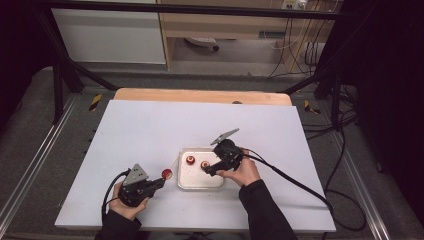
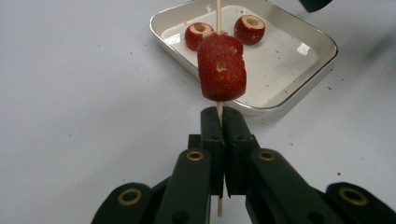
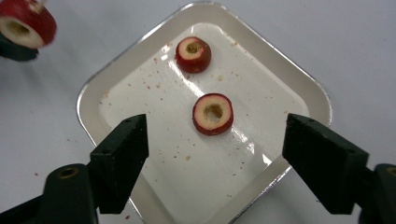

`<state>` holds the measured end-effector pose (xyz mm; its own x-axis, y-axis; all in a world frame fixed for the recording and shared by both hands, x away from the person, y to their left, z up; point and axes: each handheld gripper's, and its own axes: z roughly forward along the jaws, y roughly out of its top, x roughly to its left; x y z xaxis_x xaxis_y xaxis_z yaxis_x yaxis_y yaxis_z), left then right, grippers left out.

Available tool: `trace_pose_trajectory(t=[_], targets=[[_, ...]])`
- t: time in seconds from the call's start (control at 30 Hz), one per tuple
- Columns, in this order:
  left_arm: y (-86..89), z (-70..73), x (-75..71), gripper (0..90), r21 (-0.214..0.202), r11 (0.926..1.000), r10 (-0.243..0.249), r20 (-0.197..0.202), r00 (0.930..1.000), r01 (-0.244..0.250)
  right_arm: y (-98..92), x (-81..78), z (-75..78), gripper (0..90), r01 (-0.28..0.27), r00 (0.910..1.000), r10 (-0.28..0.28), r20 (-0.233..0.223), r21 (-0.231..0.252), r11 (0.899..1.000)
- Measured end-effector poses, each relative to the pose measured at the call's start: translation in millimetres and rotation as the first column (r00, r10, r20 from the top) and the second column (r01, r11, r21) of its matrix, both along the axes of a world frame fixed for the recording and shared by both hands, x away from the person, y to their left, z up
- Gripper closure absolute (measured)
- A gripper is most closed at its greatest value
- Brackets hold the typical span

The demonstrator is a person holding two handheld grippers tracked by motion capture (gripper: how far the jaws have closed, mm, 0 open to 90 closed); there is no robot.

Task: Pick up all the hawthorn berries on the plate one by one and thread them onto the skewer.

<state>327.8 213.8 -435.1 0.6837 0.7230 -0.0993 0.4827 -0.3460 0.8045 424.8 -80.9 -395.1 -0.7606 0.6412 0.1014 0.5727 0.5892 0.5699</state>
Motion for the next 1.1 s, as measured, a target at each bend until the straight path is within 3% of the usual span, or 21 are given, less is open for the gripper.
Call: trace_pose_trajectory(t=[0.1, 0.43, 0.63, 1.1], targets=[[-0.3, -0.5, 0.2, 88.1, 0.002, 1.0000, -0.002, -0.002, 1.0000, 0.002, 9.4, 8.2, -2.9, 29.7, -0.011, 0.9996, 0.010, -0.025, -0.069, 0.998], [-0.7, -1.2, 1.2, 88.1, 0.007, 1.0000, -0.005, -0.006, 1.0000, 0.005, 28.4, 27.6, -9.1, 42.7, -0.037, 0.9957, 0.026, -0.089, -0.126, 0.991], [-0.6, -1.5, 1.4, 88.1, 0.007, 1.0000, -0.004, -0.007, 1.0000, 0.004, 33.5, 34.5, -14.9, 49.1, -0.021, 0.9880, 0.001, -0.155, -0.128, 0.991], [-1.7, -2.1, 1.6, 88.1, 0.010, 0.9999, -0.008, -0.008, 0.9999, 0.008, 33.6, 37.9, -18.9, 56.4, -0.063, 0.9834, 0.037, -0.178, -0.144, 0.988]])
